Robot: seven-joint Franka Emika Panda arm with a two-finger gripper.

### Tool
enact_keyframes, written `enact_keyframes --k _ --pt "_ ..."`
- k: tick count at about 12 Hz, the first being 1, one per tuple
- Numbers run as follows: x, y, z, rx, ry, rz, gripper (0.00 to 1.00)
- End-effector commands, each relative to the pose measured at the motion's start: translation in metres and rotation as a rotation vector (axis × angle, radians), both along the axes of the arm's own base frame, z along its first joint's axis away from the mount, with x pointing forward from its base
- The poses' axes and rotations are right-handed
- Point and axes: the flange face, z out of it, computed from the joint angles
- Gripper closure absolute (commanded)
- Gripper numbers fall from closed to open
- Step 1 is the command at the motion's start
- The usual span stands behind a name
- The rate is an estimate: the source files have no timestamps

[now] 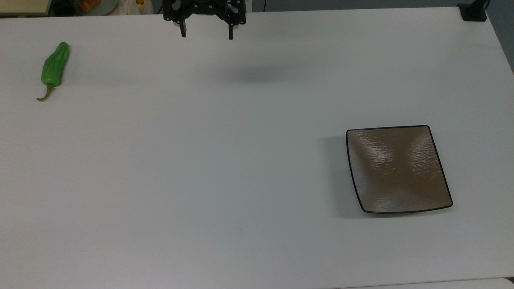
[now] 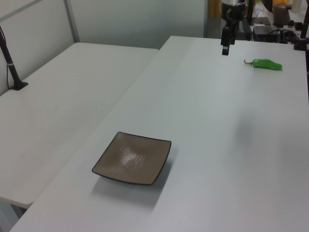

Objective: Chili peppers are placed on a ceramic plate
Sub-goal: 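Move the open gripper over to the green chili pepper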

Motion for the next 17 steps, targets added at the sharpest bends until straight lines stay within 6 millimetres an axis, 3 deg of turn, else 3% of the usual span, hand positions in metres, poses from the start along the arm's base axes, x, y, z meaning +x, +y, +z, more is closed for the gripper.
enact_keyframes --k 1,4,9,10,13,17 --pt "0.000 -0.023 -0.002 -0.081 -0.011 0.014 0.00" --pt "0.000 -0.056 0.000 -0.114 -0.005 0.052 0.00" --pt "0.004 -0.156 -0.010 -0.137 -0.046 0.056 0.00" --pt "0.001 -0.189 -0.018 -0.139 -0.058 0.046 0.00" --pt "-0.006 -0.246 -0.053 -0.155 -0.060 0.012 0.00" --pt "-0.010 -0.289 -0.081 -0.164 -0.041 -0.020 0.00"
